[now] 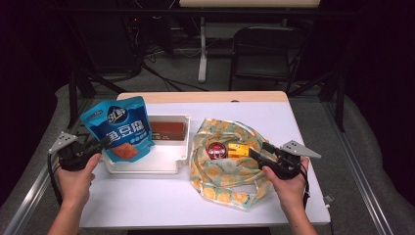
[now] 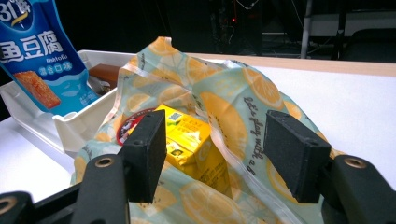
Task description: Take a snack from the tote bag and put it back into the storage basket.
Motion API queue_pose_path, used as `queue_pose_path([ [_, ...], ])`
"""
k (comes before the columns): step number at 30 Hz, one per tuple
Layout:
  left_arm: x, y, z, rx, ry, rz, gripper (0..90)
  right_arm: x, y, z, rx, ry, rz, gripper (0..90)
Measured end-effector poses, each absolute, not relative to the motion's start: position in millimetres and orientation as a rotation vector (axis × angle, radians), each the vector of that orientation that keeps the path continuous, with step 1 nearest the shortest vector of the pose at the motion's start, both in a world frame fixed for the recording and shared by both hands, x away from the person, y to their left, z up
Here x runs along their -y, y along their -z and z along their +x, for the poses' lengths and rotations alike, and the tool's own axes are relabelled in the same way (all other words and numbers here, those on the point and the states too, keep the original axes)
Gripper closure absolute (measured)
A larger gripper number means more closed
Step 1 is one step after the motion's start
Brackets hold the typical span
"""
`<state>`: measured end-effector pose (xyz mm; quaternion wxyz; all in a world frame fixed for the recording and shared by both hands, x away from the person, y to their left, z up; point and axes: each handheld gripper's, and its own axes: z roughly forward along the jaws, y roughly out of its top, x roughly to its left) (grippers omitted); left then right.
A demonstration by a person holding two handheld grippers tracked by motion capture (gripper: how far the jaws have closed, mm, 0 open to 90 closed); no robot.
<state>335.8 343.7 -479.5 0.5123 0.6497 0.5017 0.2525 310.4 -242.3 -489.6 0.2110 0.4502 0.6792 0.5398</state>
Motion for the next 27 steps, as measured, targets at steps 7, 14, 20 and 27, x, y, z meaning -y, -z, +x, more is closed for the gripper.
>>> queue_pose_path([
  [7, -342.5, 473.8, 350.7, -1.123, -0.64, 1.641, 87.1, 242.1, 492.9, 311.1, -1.893, -1.495, 1.261, 40.2],
  [14, -350.1, 469.8, 370.1, -1.022, -0.661, 1.715, 88.8, 242.0, 495.2, 310.4, -1.891, -1.493, 1.269, 40.5],
  [20, -364.8, 472.2, 383.4, -0.967, -0.624, 1.723, 88.5, 241.9, 497.1, 310.8, -1.902, -1.48, 1.267, 40.6],
  [27, -370.8, 482.6, 376.1, -1.074, -0.572, 1.645, 64.4, 242.0, 497.5, 310.1, -1.896, -1.477, 1.268, 40.5],
])
